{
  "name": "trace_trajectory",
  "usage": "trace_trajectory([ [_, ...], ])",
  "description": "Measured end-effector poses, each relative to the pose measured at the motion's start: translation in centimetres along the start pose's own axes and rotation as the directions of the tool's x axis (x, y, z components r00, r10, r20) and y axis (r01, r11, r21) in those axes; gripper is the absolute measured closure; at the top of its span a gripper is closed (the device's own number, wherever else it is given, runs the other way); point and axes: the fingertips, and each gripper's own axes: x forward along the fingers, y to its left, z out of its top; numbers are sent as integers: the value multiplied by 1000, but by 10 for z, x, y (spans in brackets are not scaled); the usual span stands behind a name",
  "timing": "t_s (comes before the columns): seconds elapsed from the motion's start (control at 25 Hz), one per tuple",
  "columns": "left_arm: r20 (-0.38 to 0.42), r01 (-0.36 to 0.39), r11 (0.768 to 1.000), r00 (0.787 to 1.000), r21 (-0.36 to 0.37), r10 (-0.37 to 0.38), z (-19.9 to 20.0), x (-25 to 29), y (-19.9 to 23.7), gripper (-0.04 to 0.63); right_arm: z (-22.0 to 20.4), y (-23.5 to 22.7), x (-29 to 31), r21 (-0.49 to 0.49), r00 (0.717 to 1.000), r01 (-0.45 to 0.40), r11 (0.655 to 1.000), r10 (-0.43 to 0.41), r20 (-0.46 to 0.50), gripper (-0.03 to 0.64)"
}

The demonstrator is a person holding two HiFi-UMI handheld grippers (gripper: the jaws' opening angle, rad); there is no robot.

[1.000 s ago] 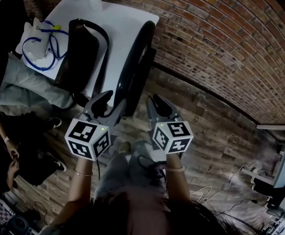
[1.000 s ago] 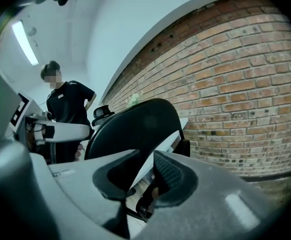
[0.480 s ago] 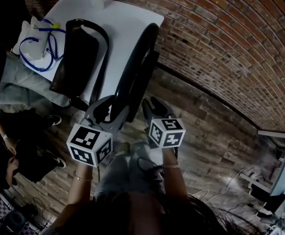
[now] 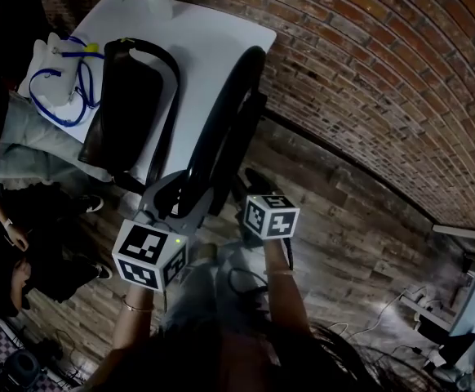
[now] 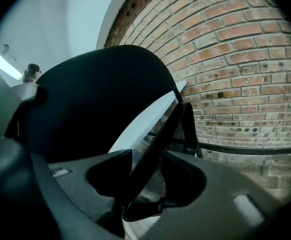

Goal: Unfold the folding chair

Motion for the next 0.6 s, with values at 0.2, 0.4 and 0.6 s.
trace_trajectory([
  [0.2, -3, -16, 1000, 1000, 11, 16, -2, 6, 1, 420, -20, -10, 19, 51, 998, -13, 999, 16, -62, 432],
  [0.4, -8, -18, 1000, 1000, 13, 18, -5, 10, 0, 461, -30, -7, 34, 102, 994, -50, 994, 59, -87, 426],
  [0.6, -12, -25, 1000, 1000, 18, 25, -5, 12, -1, 483, -33, -7, 42, 132, 993, -80, 988, 91, -80, 423],
])
